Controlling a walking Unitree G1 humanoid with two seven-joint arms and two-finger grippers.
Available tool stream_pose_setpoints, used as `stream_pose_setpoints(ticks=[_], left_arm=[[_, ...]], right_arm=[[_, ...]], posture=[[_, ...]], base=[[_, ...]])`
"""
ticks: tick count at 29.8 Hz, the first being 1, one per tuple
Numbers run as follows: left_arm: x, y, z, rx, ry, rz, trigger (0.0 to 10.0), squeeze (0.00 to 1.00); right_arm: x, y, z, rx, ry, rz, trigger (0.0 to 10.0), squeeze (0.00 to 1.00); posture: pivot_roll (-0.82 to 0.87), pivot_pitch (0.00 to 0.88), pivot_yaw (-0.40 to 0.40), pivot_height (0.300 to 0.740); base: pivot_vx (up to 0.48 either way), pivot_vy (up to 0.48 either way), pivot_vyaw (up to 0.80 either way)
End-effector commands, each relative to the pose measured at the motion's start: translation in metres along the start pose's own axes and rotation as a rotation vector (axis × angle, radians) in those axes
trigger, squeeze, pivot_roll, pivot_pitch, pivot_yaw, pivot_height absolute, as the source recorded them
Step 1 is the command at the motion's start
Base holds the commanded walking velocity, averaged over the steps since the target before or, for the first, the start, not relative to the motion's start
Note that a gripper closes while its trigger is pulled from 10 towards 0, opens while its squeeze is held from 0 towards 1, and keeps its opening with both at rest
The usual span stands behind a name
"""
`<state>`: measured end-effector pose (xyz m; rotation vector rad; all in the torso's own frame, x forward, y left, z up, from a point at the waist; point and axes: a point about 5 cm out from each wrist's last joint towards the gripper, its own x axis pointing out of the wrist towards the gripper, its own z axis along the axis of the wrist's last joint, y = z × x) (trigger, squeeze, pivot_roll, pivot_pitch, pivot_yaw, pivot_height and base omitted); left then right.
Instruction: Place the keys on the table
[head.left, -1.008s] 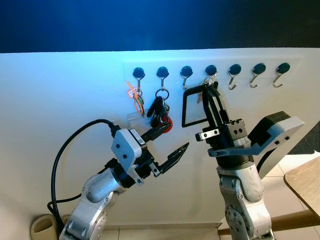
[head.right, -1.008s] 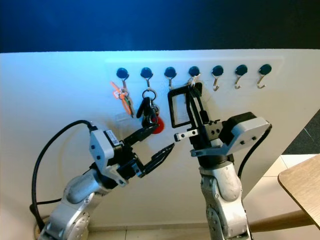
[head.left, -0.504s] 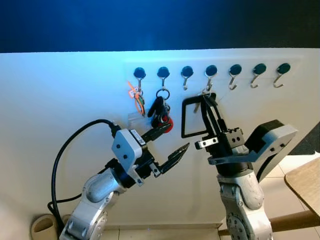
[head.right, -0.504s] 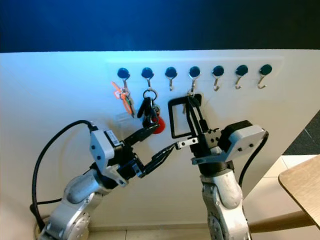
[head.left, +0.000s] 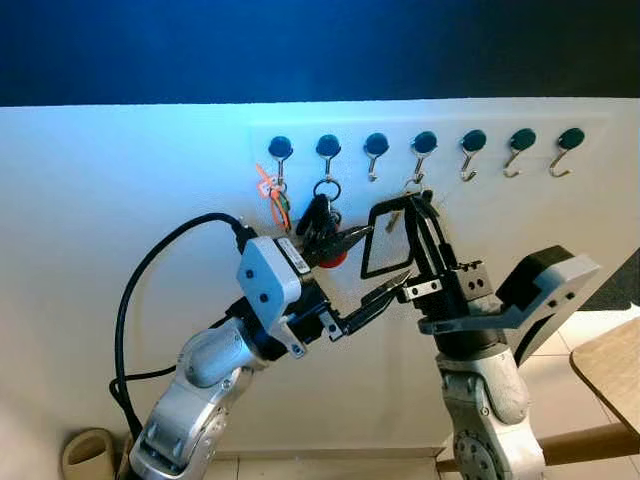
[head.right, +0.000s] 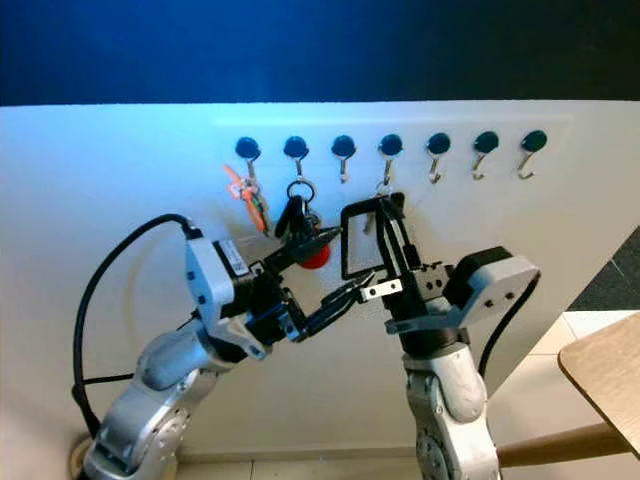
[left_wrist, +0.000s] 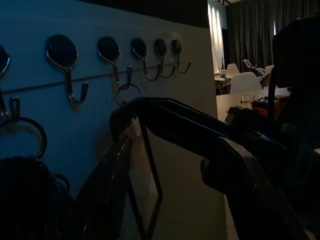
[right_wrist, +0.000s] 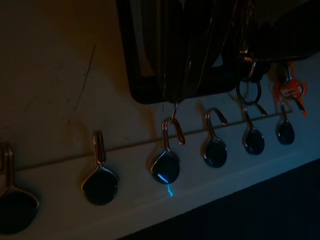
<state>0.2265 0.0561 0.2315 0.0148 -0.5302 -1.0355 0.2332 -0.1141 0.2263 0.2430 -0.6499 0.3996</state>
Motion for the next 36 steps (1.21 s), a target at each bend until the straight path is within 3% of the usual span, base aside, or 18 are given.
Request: stream_pose_setpoints(ticks=[1, 18, 36], left_arm=[[0.007, -0.011, 0.006, -0.025, -0.042, -0.037, 10.0, 0.0], [0.008, -0.013, 0.005, -0.036, -0.03, -0.039, 10.0, 0.0], [0.008, -0.013, 0.006, -0.036, -0.029, -0.039, 10.0, 0.0]], right_arm=[[0.0, 0.012, -0.007, 0.046, 0.042, 0.061, 0.0, 0.0], [0.019, 0.029, 0.009, 0.102, -0.037, 0.163, 0.0, 0.0], [0.042, 0.023, 0.02, 0.125, -0.098, 0.142, 0.0, 0.0]], posture=[[0.03, 0.092, 0.017, 0.74], [0.02, 0.095, 0.016, 0.74], [0.02, 0.094, 0.018, 0.74]], base=[[0.0, 0.0, 0.0], [0.0, 0.0, 0.0], [0.0, 0.0, 0.0]])
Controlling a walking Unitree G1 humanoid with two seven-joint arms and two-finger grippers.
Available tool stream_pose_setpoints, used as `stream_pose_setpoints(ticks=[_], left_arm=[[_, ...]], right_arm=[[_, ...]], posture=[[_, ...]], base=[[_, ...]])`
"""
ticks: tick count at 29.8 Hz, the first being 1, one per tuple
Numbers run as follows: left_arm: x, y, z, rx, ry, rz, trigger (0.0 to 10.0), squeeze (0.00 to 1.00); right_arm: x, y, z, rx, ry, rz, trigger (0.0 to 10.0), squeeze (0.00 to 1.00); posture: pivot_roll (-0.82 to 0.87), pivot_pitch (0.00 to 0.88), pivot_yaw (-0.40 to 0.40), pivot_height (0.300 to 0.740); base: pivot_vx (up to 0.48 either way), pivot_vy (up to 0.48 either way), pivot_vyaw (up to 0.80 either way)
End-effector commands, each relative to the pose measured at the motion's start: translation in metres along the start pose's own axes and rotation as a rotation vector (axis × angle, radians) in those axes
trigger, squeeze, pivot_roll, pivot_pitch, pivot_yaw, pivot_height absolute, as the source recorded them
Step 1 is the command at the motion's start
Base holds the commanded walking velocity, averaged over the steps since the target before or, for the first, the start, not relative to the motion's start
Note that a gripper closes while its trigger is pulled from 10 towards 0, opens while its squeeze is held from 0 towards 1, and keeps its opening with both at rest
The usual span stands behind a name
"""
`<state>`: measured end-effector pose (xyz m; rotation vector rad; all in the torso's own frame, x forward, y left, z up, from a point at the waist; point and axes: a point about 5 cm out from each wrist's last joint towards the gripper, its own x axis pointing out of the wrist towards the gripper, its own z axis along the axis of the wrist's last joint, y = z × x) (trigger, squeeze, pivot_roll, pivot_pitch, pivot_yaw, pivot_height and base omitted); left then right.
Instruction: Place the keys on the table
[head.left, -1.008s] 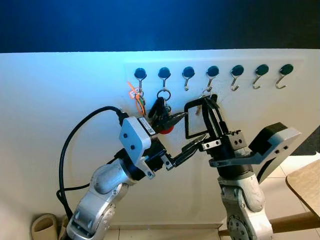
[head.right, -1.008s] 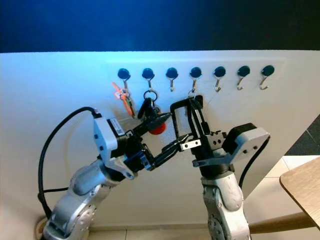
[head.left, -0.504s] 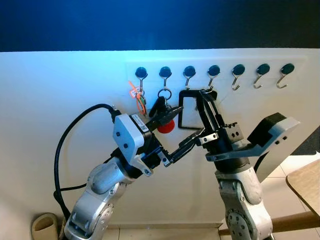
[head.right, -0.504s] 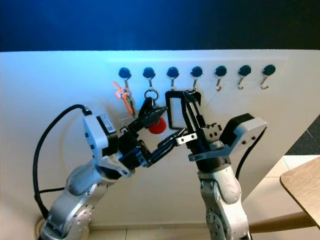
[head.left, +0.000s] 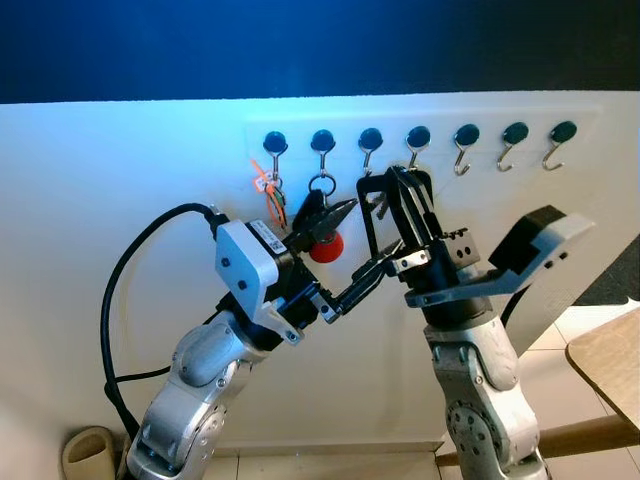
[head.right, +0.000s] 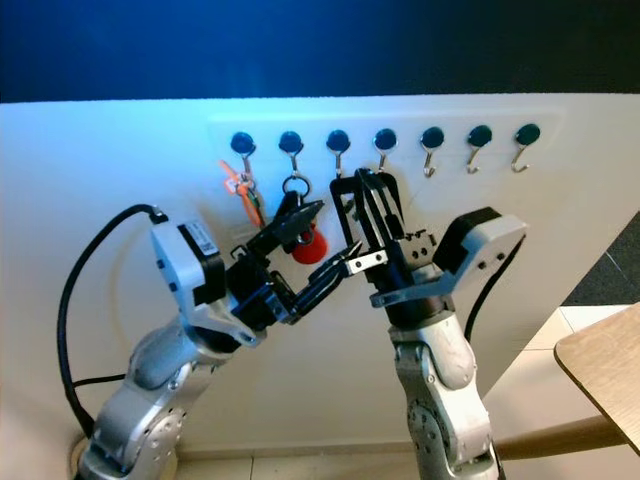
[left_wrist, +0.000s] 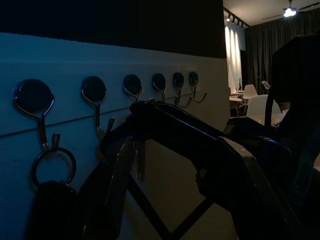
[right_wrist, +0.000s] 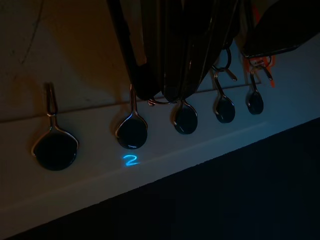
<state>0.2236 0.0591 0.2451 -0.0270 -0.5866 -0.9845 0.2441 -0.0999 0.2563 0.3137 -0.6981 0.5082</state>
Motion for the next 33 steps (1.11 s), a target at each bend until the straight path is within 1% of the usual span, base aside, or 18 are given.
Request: stream_pose_setpoints(ticks=[1, 3, 5, 9, 12, 17, 18, 19, 20, 27, 33], left_arm=[[0.005, -0.016, -0.008, -0.044, 0.034, -0.092, 10.0, 0.0], [0.005, -0.016, -0.008, -0.044, 0.034, -0.092, 10.0, 0.0], [0.005, -0.016, -0.008, -0.043, 0.035, -0.094, 10.0, 0.0], [0.005, -0.016, -0.008, -0.043, 0.036, -0.095, 10.0, 0.0], [0.006, -0.016, -0.008, -0.043, 0.034, -0.095, 10.0, 0.0], [0.006, -0.016, -0.007, -0.04, 0.032, -0.088, 10.0, 0.0], [0.006, -0.015, -0.008, -0.038, 0.033, -0.084, 10.0, 0.0], [0.006, -0.015, -0.008, -0.036, 0.033, -0.081, 10.0, 0.0], [0.007, -0.014, -0.008, -0.035, 0.033, -0.079, 10.0, 0.0], [0.007, -0.014, -0.007, -0.036, 0.029, -0.076, 10.0, 0.0], [0.007, -0.014, -0.007, -0.036, 0.029, -0.076, 10.0, 0.0]], right_arm=[[0.013, 0.012, 0.006, 0.033, -0.042, 0.056, 0.0, 0.0], [0.015, 0.012, 0.007, 0.042, -0.046, 0.054, 0.0, 0.0], [0.021, 0.011, 0.008, 0.063, -0.055, 0.051, 0.0, 0.0], [0.025, 0.009, 0.009, 0.073, -0.06, 0.048, 0.0, 0.0], [0.027, 0.006, 0.01, 0.068, -0.063, 0.045, 0.0, 0.0], [0.026, 0.003, 0.01, 0.057, -0.058, 0.035, 0.0, 0.0], [0.024, 0.002, 0.009, 0.047, -0.05, 0.031, 3.5, 0.0], [0.023, 0.002, 0.009, 0.039, -0.043, 0.026, 8.7, 0.0], [0.023, 0.001, 0.008, 0.033, -0.039, 0.023, 10.0, 0.0], [0.02, -0.001, 0.011, 0.013, -0.043, 0.017, 10.0, 0.0], [0.02, -0.001, 0.011, 0.013, -0.043, 0.017, 10.0, 0.0]], posture=[[0.02, 0.094, 0.018, 0.74], [0.02, 0.093, 0.018, 0.74], [0.02, 0.092, 0.017, 0.74], [0.02, 0.091, 0.017, 0.74], [0.02, 0.091, 0.018, 0.74], [0.02, 0.091, 0.019, 0.74], [0.02, 0.091, 0.018, 0.74], [0.02, 0.092, 0.019, 0.74], [0.02, 0.092, 0.019, 0.74], [0.02, 0.09, 0.019, 0.74], [0.02, 0.09, 0.019, 0.74]], base=[[0.0, 0.0, 0.0], [0.0, 0.0, 0.0], [0.0, 0.0, 0.0], [0.0, 0.0, 0.0], [0.0, 0.0, 0.0], [0.0, 0.0, 0.0], [0.0, 0.0, 0.0], [0.0, 0.0, 0.0], [0.0, 0.0, 0.0], [0.0, 0.0, 0.0], [0.0, 0.0, 0.0]])
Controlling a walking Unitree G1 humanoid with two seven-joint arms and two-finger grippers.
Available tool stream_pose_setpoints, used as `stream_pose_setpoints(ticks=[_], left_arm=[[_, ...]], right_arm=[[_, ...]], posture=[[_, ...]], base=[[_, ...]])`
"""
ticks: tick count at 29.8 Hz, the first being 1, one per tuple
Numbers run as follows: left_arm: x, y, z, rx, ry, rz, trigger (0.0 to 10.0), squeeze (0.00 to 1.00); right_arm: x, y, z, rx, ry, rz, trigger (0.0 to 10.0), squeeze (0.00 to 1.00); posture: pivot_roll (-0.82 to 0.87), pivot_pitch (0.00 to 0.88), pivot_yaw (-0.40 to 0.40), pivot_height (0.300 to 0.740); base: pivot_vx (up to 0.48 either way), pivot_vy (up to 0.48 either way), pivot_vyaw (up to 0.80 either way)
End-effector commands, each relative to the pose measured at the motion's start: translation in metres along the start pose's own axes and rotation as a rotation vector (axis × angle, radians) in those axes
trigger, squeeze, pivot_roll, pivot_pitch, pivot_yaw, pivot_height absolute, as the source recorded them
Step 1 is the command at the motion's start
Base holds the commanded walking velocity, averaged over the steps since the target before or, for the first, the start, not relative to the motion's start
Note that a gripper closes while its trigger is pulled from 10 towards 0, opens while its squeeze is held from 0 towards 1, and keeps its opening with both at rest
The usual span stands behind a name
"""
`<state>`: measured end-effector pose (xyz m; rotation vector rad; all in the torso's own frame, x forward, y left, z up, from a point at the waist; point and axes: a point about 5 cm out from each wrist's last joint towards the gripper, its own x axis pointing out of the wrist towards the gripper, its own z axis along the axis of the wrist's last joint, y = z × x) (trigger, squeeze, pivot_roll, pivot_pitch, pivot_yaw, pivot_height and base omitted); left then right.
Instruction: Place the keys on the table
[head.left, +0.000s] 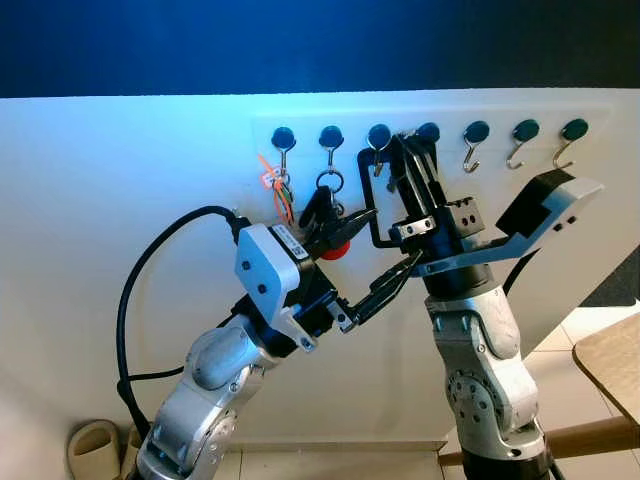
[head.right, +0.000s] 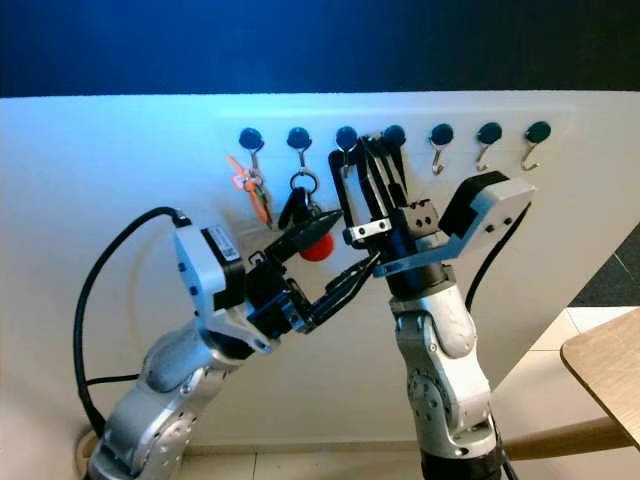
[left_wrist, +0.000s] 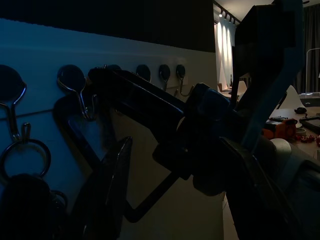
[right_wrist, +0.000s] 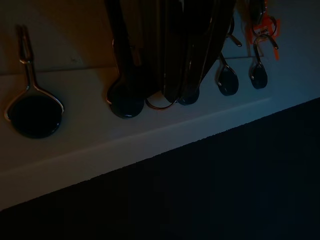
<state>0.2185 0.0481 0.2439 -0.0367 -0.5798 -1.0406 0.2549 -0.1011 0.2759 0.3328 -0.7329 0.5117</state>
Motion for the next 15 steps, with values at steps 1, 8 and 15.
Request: stream_pose_setpoints(ticks=[1, 8, 15], left_arm=[[0.001, -0.004, -0.005, -0.012, 0.032, -0.026, 10.0, 0.0], [0.001, -0.005, -0.004, -0.016, 0.024, -0.033, 10.0, 0.0], [0.001, -0.004, -0.004, -0.017, 0.02, -0.029, 10.0, 0.0]], right_arm=[[0.0, 0.004, 0.002, 0.002, -0.005, 0.013, 10.0, 0.0], [-0.015, 0.019, 0.007, -0.094, -0.043, 0.087, 10.0, 0.0], [-0.027, 0.025, 0.004, -0.15, -0.023, 0.118, 10.0, 0.0]], posture=[[0.02, 0.09, 0.019, 0.74], [0.02, 0.089, 0.02, 0.74], [0.02, 0.091, 0.023, 0.74]], base=[[0.0, 0.0, 0.0], [0.0, 0.0, 0.0], [0.0, 0.0, 0.0]])
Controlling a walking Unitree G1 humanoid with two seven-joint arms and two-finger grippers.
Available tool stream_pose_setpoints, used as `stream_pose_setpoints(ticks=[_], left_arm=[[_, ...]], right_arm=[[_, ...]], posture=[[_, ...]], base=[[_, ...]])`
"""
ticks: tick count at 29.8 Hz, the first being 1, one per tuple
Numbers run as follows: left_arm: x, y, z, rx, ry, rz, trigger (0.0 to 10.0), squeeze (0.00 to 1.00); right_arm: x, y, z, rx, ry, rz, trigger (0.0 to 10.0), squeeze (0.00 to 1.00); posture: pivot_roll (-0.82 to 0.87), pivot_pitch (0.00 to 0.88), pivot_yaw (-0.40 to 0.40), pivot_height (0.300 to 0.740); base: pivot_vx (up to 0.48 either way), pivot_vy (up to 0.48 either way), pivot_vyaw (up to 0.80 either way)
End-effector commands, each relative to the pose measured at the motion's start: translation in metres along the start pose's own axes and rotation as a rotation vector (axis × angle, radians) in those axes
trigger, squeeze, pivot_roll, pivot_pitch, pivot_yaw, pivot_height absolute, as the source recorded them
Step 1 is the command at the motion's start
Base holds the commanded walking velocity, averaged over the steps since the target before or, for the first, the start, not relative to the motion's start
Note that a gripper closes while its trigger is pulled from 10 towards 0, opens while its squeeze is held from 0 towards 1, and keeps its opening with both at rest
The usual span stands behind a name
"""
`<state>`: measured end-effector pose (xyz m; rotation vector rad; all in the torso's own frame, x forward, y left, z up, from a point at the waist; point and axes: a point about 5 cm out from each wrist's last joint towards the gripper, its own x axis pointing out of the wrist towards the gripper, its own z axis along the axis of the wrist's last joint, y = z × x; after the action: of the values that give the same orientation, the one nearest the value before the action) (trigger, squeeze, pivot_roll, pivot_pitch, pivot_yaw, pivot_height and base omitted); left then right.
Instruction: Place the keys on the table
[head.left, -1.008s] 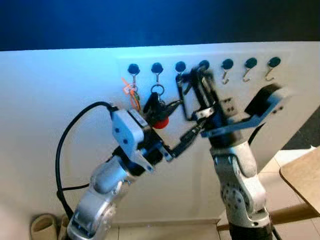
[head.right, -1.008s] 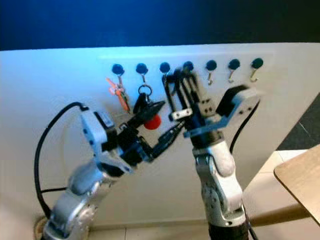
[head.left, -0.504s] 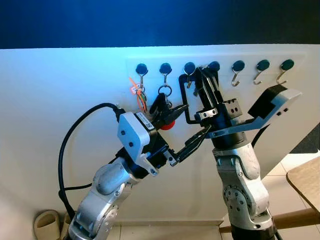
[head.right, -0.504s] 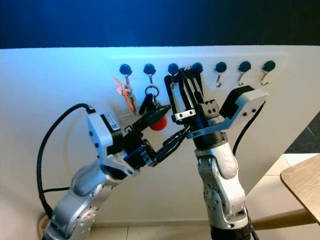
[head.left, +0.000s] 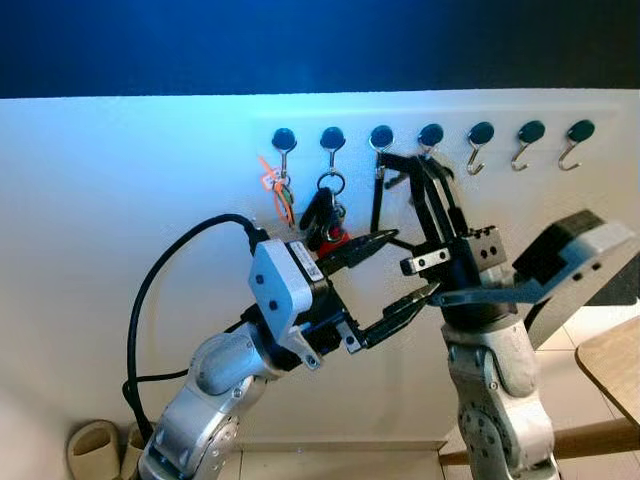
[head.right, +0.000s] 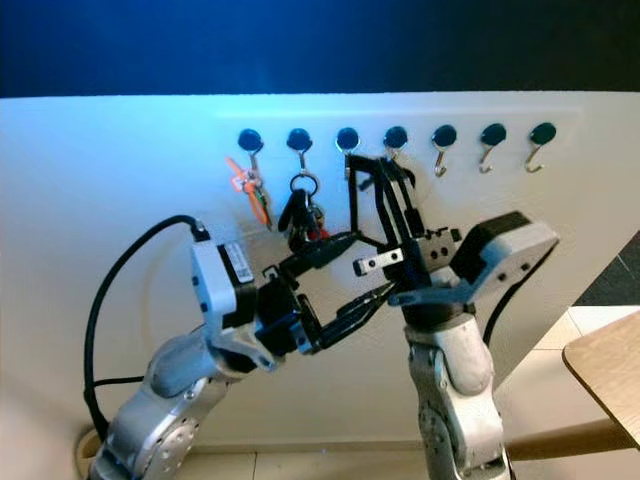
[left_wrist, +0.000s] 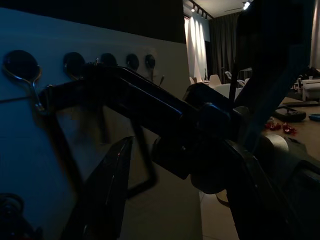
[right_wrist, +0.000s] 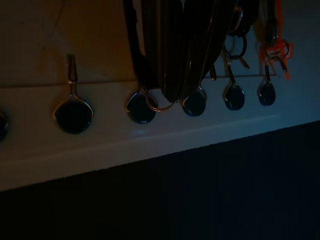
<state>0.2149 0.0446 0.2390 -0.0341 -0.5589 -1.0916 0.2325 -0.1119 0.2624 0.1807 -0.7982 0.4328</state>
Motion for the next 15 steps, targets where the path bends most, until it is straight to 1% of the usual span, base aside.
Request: stream_pose_setpoints(ticks=[1, 8, 15], left_arm=[[0.0015, 0.0016, 0.0, 0.003, 0.005, 0.017, 10.0, 0.0], [0.0021, 0.0036, 0.0002, 0.005, -0.001, 0.029, 10.0, 0.0], [0.0017, 0.0041, 0.0005, 0.006, -0.002, 0.031, 10.0, 0.0]], right_arm=[[-0.0002, 0.0231, 0.0002, 0.015, -0.005, 0.13, 10.0, 0.0], [-0.0028, 0.0244, -0.0003, -0.032, -0.006, 0.164, 10.0, 0.0], [-0.0018, 0.024, 0.0, -0.038, -0.012, 0.163, 10.0, 0.0]], posture=[[0.02, 0.091, 0.025, 0.74], [0.02, 0.092, 0.027, 0.74], [0.02, 0.091, 0.026, 0.74]], base=[[0.0, 0.0, 0.0], [0.0, 0.0, 0.0], [0.0, 0.0, 0.0]])
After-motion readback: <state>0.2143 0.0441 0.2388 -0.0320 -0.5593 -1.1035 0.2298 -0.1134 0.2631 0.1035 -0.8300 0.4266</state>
